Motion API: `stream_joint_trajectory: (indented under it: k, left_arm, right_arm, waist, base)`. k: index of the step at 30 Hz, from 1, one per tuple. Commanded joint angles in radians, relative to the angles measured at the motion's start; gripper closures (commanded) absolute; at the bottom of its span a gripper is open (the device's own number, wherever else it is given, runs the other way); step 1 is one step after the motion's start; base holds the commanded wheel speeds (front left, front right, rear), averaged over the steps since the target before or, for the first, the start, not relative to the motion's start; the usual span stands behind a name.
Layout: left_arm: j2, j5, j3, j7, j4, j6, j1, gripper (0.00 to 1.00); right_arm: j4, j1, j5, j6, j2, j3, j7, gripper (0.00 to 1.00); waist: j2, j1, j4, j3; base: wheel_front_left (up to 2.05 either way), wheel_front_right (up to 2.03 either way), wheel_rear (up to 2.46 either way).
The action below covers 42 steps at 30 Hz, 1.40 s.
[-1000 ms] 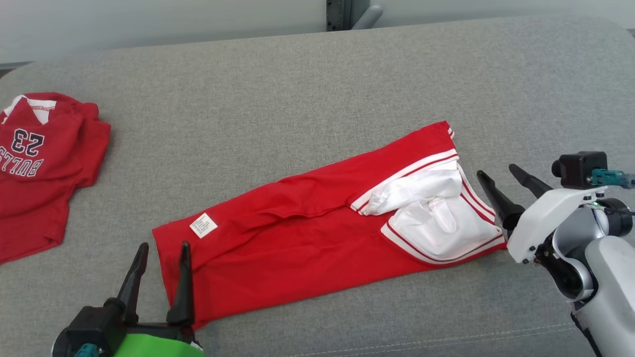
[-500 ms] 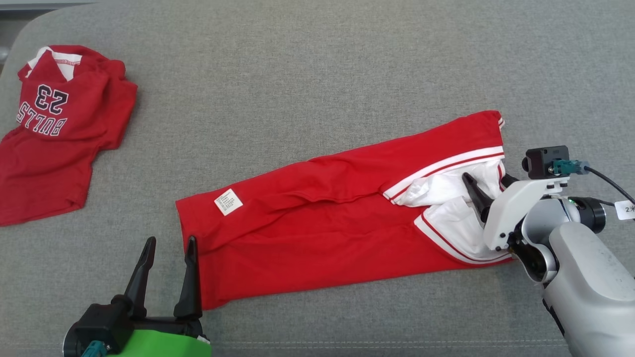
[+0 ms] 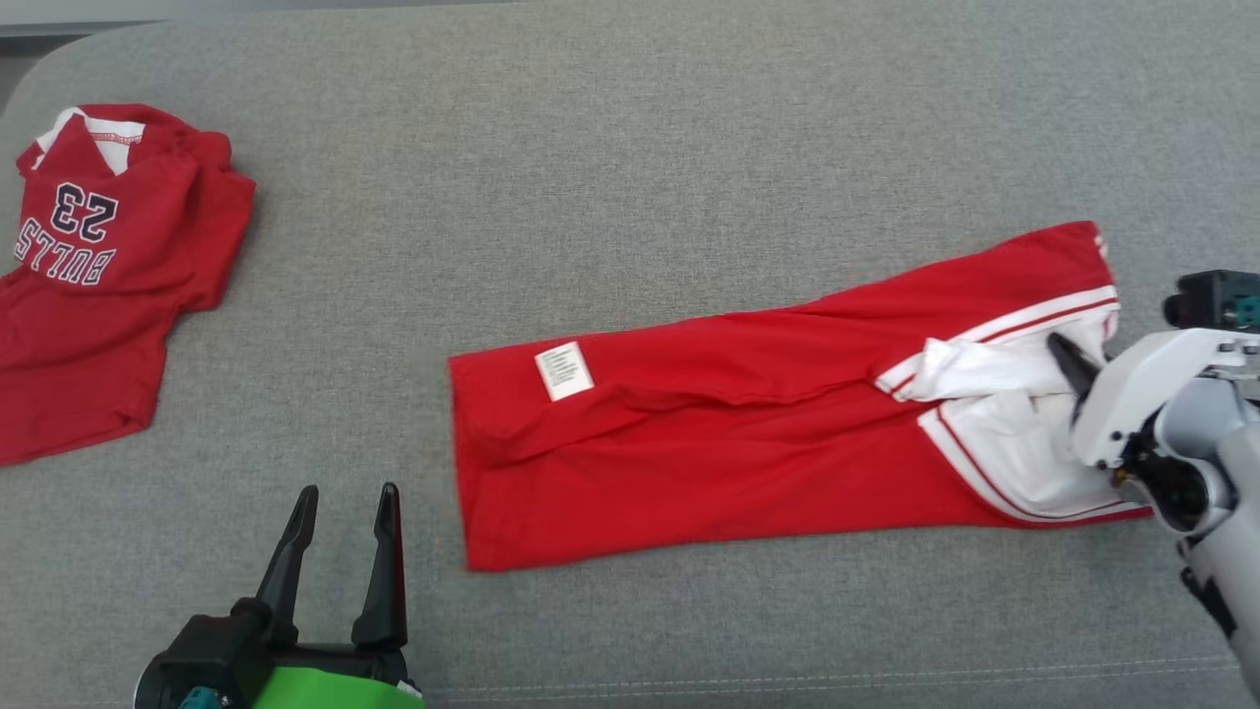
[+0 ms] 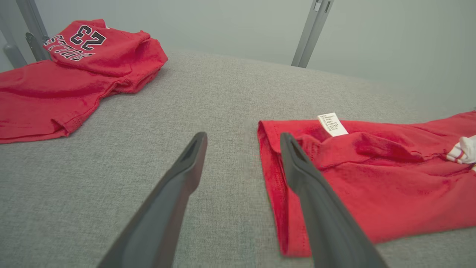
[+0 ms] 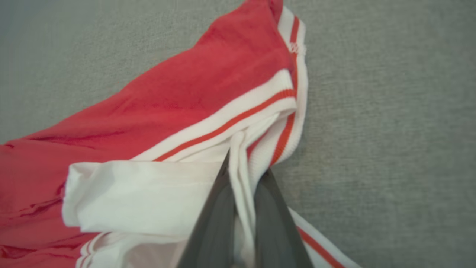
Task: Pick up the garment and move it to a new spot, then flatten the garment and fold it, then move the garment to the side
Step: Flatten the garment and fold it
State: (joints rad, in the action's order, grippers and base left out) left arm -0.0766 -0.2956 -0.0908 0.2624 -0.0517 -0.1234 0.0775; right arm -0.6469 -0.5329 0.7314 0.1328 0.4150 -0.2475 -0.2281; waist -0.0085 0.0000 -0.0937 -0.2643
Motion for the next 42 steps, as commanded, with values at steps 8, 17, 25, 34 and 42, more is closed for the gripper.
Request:
stream_joint_trajectory:
  k: [8, 17, 25, 34, 42]
  left_arm:
    - [-0.003, 0.021, 0.013, 0.003, -0.007, -0.008, 0.035, 0.00]
    - [0.014, 0.003, 0.034, 0.003, -0.015, -0.008, 0.081, 0.00]
    - [0.020, 0.019, 0.029, 0.003, -0.027, -0.008, 0.105, 0.00]
    - [0.010, 0.014, 0.011, 0.003, -0.051, -0.008, 0.068, 0.00]
    - [0.012, 0.010, -0.011, 0.003, -0.074, -0.008, 0.080, 0.00]
  right_arm:
    - [-0.035, 0.062, 0.072, -0.003, 0.186, 0.165, -0.027, 1.00]
    - [0.223, 0.167, 0.017, -0.003, 0.213, 0.173, -0.058, 1.00]
    - [0.524, 0.219, -0.167, -0.002, -0.081, 0.075, -0.154, 1.00]
    - [0.425, 0.176, -0.359, -0.002, -0.343, -0.036, -0.123, 1.00]
    - [0.254, 0.103, -0.326, -0.002, -0.365, -0.078, -0.004, 1.00]
  waist:
    - [0.0085, 0.0000, 0.028, 0.024]
    - [0.0085, 0.0000, 0.057, 0.088]
    - [0.0085, 0.0000, 0.109, 0.118]
    - [0.0085, 0.0000, 0.079, 0.104]
    - [0.0085, 0.0000, 0.028, 0.096]
  base:
    - [0.00, 0.00, 0.00]
    - [0.00, 0.00, 0.00]
    - [0.00, 0.00, 0.00]
    - [0.00, 0.00, 0.00]
    - [0.00, 0.00, 0.00]
